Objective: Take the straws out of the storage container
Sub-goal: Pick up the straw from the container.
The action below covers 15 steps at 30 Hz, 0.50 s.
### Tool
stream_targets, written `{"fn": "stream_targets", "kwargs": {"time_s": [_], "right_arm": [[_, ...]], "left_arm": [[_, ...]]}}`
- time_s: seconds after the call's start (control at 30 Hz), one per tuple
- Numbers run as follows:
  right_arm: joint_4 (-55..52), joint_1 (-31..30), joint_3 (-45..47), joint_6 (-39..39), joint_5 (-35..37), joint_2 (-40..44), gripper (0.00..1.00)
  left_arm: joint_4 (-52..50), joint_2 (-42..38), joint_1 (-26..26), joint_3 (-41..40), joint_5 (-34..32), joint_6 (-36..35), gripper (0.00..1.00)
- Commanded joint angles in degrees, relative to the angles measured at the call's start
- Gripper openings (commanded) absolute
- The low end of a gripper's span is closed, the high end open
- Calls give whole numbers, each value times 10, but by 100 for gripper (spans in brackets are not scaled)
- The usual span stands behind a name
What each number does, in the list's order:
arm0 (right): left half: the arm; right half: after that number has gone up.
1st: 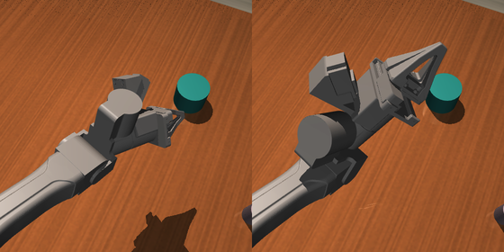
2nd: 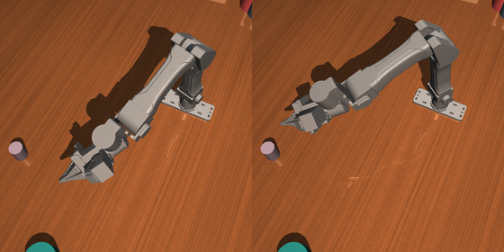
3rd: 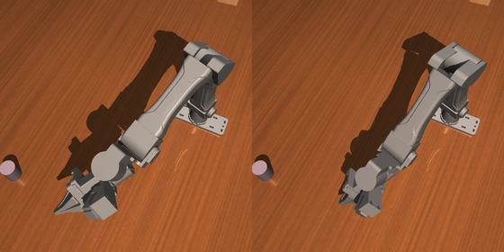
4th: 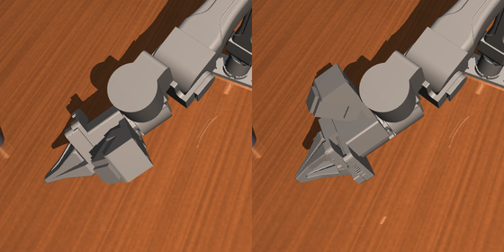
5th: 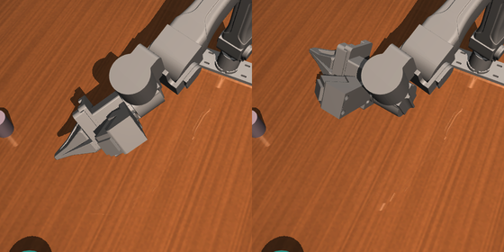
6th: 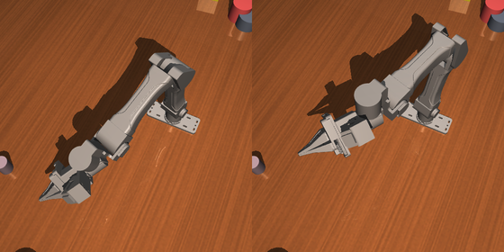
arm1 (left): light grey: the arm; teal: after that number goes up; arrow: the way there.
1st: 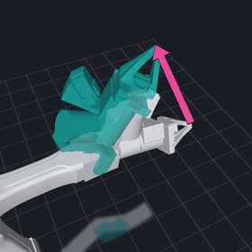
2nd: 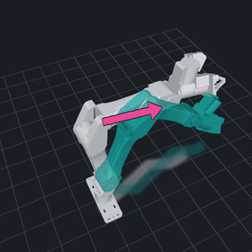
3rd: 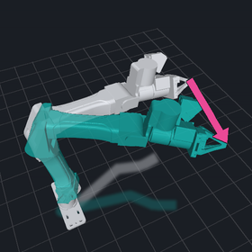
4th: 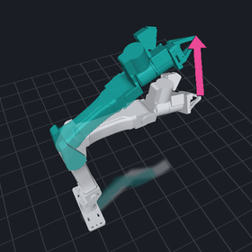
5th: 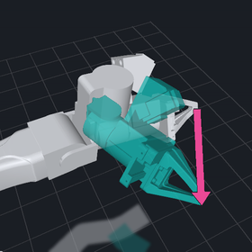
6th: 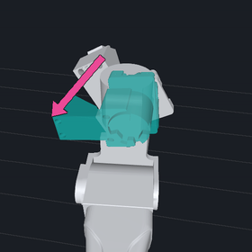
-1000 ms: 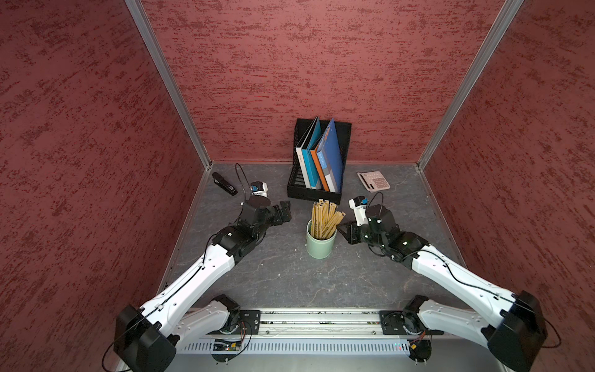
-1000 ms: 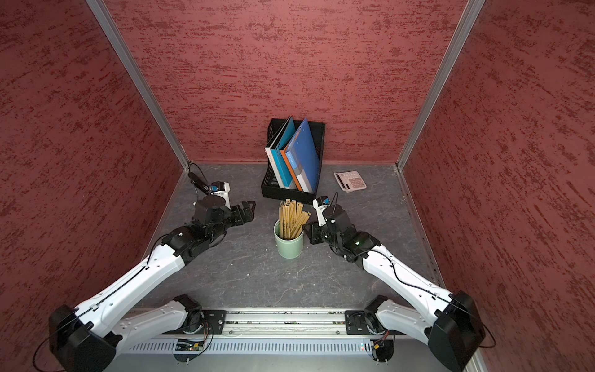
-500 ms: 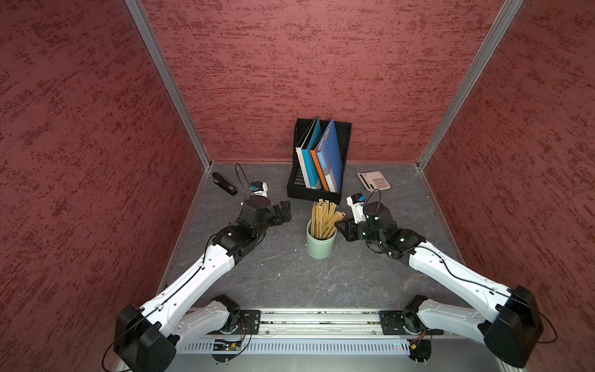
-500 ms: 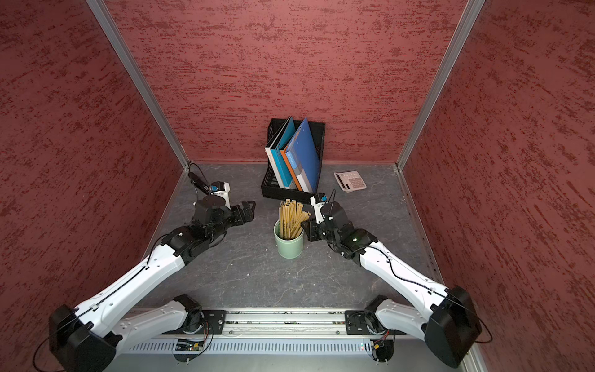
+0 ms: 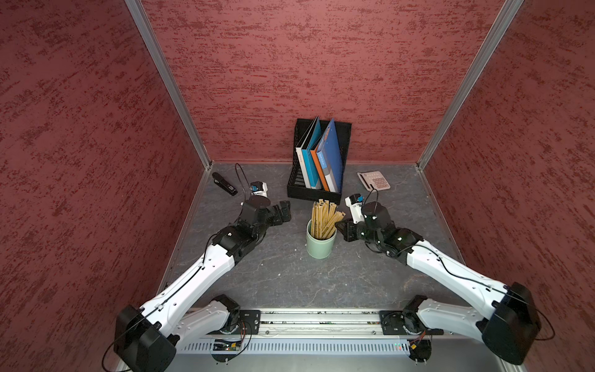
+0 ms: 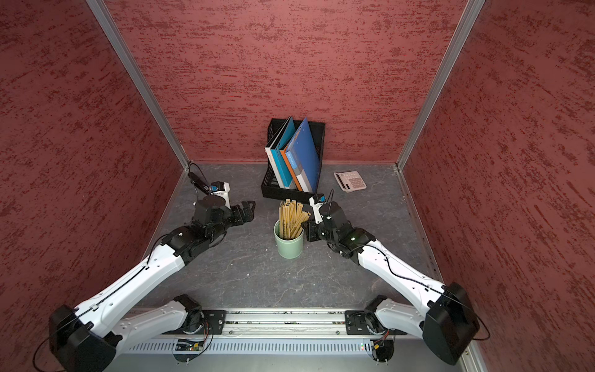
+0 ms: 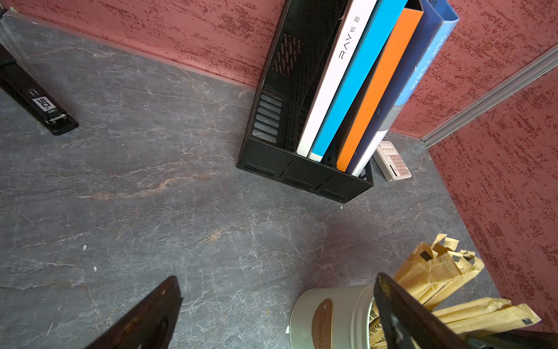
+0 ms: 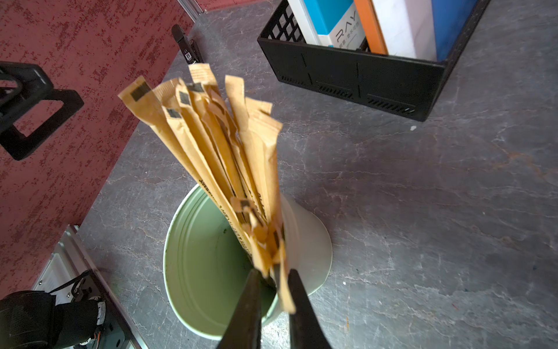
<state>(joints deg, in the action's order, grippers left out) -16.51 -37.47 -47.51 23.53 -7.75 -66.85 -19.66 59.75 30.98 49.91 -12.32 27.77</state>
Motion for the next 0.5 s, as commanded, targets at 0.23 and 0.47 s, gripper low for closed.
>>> {"fn": "stream_targets", "kwargs": {"time_s": [0.23, 0.47], "right_arm": [[24, -3, -28, -11, -7, -10, 14], [26, -3, -31, -13, -8, -11, 4]], "left_arm": [[2, -1, 4, 6, -7, -6, 100], [2, 1, 3, 6, -8, -7, 100]]}}
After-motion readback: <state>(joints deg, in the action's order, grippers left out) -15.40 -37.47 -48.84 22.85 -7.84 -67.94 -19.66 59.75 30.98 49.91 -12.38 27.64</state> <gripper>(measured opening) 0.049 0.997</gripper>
